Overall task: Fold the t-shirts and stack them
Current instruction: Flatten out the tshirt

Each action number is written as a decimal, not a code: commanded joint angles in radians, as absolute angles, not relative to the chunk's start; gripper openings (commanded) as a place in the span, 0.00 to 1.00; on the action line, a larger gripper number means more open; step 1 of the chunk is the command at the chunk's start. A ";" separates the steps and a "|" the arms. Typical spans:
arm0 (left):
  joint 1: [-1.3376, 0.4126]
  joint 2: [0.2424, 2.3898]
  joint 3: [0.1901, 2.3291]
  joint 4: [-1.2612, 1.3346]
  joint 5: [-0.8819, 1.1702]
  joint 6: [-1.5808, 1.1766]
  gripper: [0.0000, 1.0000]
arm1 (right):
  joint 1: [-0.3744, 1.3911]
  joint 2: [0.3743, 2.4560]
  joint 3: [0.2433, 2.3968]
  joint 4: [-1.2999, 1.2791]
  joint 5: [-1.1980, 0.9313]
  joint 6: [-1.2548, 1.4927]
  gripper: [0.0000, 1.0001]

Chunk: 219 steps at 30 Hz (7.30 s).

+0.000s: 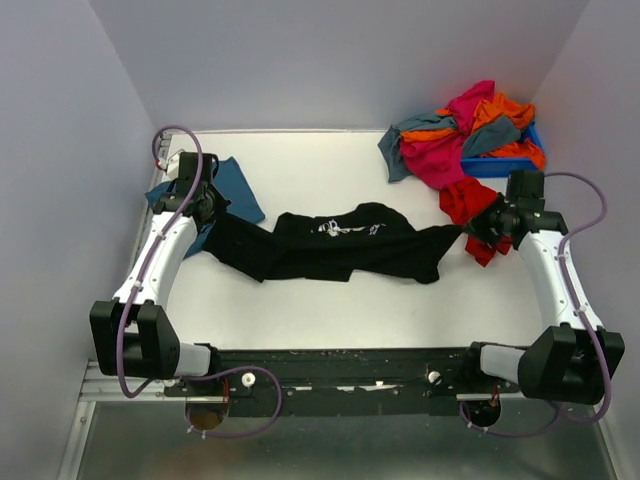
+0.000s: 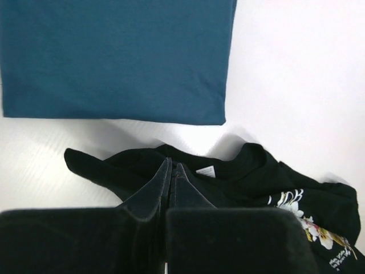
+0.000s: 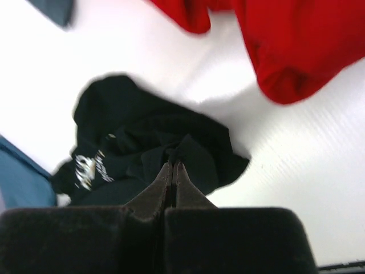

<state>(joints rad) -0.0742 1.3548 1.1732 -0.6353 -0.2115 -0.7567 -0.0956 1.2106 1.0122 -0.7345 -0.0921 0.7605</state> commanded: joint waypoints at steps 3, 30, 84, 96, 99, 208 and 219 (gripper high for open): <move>-0.104 1.400 1.154 -0.549 -0.136 -0.827 0.00 | -0.209 1.285 1.210 -0.710 -0.028 0.790 0.01; -0.173 1.169 0.936 -0.615 -0.293 -0.739 0.64 | -0.181 1.305 0.916 -0.382 -0.216 0.738 0.01; -0.172 1.147 0.657 -0.439 -0.325 -0.844 0.58 | -0.179 1.319 0.873 -0.304 -0.345 0.735 0.01; -0.155 1.318 0.680 -0.362 -0.204 -0.839 0.63 | -0.179 1.313 0.873 -0.304 -0.351 0.733 0.01; -0.155 1.348 0.664 -0.336 -0.198 -0.853 0.61 | -0.179 1.316 0.871 -0.304 -0.353 0.735 0.01; 0.074 1.170 2.217 -0.560 -0.344 -0.600 0.00 | -0.192 1.130 2.108 -0.765 -0.342 0.678 0.01; 0.075 1.567 1.972 -0.402 -0.101 -0.701 0.00 | -0.192 1.538 1.837 -0.591 -0.578 0.759 0.01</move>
<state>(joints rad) 0.0700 1.4117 1.9457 -0.4133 -0.2138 -0.6651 -0.1844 1.4498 1.8336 -0.6075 -0.4927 0.7361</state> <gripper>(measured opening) 0.011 0.011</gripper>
